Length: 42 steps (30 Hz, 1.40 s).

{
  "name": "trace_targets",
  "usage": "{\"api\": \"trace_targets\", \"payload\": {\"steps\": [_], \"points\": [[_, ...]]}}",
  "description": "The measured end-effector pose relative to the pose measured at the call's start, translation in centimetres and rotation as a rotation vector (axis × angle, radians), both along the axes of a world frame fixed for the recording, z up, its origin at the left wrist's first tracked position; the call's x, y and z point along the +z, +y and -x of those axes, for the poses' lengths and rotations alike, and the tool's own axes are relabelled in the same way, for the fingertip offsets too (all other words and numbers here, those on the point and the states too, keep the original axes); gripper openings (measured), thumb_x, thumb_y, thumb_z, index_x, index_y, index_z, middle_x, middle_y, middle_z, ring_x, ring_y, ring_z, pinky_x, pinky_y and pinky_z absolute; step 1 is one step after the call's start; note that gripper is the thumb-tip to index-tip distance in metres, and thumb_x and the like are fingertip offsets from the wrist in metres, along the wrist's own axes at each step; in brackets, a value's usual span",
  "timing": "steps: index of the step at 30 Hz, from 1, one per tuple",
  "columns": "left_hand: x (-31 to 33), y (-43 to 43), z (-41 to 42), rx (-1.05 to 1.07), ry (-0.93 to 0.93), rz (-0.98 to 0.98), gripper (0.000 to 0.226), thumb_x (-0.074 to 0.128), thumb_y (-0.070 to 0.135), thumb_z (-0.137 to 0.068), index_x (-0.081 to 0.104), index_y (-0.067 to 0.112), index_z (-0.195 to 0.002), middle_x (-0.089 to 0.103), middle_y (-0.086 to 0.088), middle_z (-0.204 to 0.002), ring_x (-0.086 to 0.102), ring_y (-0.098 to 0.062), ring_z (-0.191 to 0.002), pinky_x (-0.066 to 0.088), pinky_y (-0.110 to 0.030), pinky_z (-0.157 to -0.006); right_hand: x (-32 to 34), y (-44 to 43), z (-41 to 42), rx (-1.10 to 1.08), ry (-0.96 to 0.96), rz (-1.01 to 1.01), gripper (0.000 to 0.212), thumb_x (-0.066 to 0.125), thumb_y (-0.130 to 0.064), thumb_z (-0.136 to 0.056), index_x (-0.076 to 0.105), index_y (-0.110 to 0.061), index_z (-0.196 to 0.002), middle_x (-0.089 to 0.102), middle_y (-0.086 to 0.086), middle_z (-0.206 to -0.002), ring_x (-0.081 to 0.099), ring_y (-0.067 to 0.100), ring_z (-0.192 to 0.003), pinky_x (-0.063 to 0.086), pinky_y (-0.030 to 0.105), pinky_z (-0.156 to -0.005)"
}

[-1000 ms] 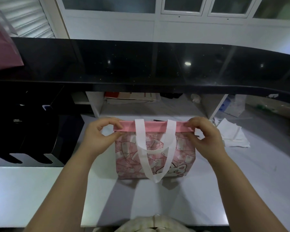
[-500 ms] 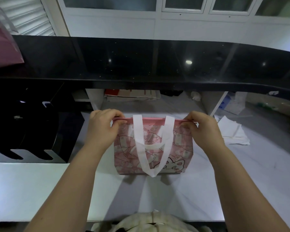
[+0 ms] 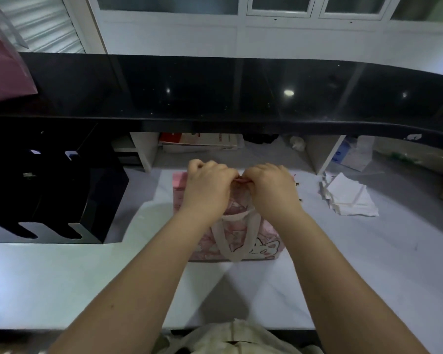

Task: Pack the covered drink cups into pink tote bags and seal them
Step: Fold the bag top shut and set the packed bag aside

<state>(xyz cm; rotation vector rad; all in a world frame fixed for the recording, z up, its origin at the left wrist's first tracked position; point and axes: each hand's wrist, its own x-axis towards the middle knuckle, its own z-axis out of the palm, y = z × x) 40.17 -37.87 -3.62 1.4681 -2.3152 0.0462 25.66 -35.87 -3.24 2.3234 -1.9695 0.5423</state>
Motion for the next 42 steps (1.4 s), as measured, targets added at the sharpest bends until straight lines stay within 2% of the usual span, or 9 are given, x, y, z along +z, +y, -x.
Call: {"api": "trace_targets", "payload": {"steps": [4, 13, 21, 24, 28, 31, 36, 39, 42], "points": [[-0.8, 0.6, -0.3, -0.011, 0.028, 0.092, 0.018, 0.057, 0.014, -0.091, 0.071, 0.024, -0.092, 0.069, 0.008, -0.084, 0.059, -0.018, -0.087, 0.021, -0.034, -0.089, -1.0, 0.8, 0.0, 0.063, -0.089, 0.167, 0.014, 0.06, -0.012, -0.081, 0.074, -0.012, -0.078, 0.07, 0.002, -0.074, 0.062, 0.028, -0.073, 0.032, 0.036, -0.071], [-1.0, 1.2, -3.5, 0.045, 0.146, 0.104, 0.008, 0.066, 0.028, -0.091, 0.073, 0.024, -0.088, 0.07, 0.01, -0.085, 0.061, -0.019, -0.088, 0.021, -0.036, -0.093, -1.2, 1.9, 2.4, -0.009, -0.13, 0.098, 0.019, 0.061, -0.002, -0.084, 0.074, -0.013, -0.091, 0.073, 0.003, -0.088, 0.064, 0.029, -0.088, 0.03, 0.036, -0.083], [-1.2, 2.7, -6.3, -0.038, 0.119, 0.079, 0.047, 0.045, 0.052, -0.093, 0.069, 0.02, -0.119, 0.071, 0.001, -0.109, 0.061, -0.024, -0.105, 0.022, -0.051, -0.107, -0.3, 3.9, 5.3, -0.024, -0.312, 0.11, 0.02, 0.067, -0.025, -0.087, 0.073, -0.016, -0.104, 0.072, 0.001, -0.098, 0.061, 0.025, -0.093, 0.047, 0.044, -0.085], [-1.4, 2.9, -6.6, -0.042, 0.148, 0.1, 0.03, 0.059, 0.034, -0.093, 0.071, 0.017, -0.114, 0.071, 0.0, -0.107, 0.062, -0.025, -0.106, 0.025, -0.054, -0.108, -0.4, 4.5, 5.7, 0.004, -0.296, 0.133, 0.017, 0.066, -0.011, -0.086, 0.074, -0.013, -0.101, 0.072, 0.003, -0.096, 0.061, 0.029, -0.092, 0.048, 0.047, -0.085], [-1.4, 2.7, -5.3, 0.036, 0.219, 0.131, 0.012, 0.069, 0.009, -0.086, 0.075, 0.016, -0.094, 0.073, 0.003, -0.09, 0.065, -0.024, -0.091, 0.029, -0.047, -0.103, -0.7, 3.9, 4.4, -0.03, -0.258, 0.252, 0.014, 0.061, -0.006, -0.078, 0.074, -0.005, -0.082, 0.071, 0.011, -0.078, 0.063, 0.035, -0.074, 0.046, 0.038, -0.069], [-1.1, 2.3, -5.5, 0.065, 0.24, 0.112, 0.008, 0.068, 0.024, -0.09, 0.075, 0.026, -0.089, 0.072, 0.011, -0.087, 0.063, -0.016, -0.09, 0.025, -0.037, -0.1, -1.6, 3.6, 4.9, -0.021, -0.309, 0.245, 0.015, 0.06, -0.004, -0.078, 0.074, -0.008, -0.083, 0.071, 0.007, -0.081, 0.062, 0.032, -0.078, 0.047, 0.037, -0.071], [-1.4, 2.2, -9.7, 0.0, 0.477, -0.074, 0.02, 0.072, 0.033, -0.086, 0.07, 0.037, -0.106, 0.064, 0.03, -0.094, 0.057, 0.006, -0.093, 0.041, -0.026, -0.092, -2.9, 3.5, 8.2, -0.09, -0.529, 0.093, 0.022, 0.066, -0.003, -0.085, 0.071, -0.023, -0.093, 0.065, -0.013, -0.086, 0.054, -0.006, -0.079, 0.038, 0.005, -0.071], [-1.8, 2.0, -10.3, 0.081, 0.522, -0.132, 0.024, 0.071, 0.021, -0.089, 0.066, 0.044, -0.095, 0.06, 0.038, -0.089, 0.053, 0.017, -0.094, 0.038, -0.013, -0.078, -3.1, 2.9, 7.7, -0.152, -0.589, 0.08, 0.026, 0.06, -0.002, -0.086, 0.068, -0.027, -0.085, 0.064, -0.014, -0.081, 0.059, 0.006, -0.076, 0.052, 0.031, -0.072], [-1.6, 1.1, -9.1, 0.201, 0.501, -0.055, 0.034, 0.069, 0.012, -0.088, 0.064, 0.045, -0.08, 0.06, 0.03, -0.08, 0.058, -0.001, -0.09, 0.046, -0.022, -0.076, -2.7, 2.1, 7.0, -0.208, -0.622, 0.125, 0.028, 0.053, 0.001, -0.084, 0.068, -0.022, -0.085, 0.066, -0.003, -0.085, 0.063, 0.022, -0.082, 0.055, 0.042, -0.073]]}}
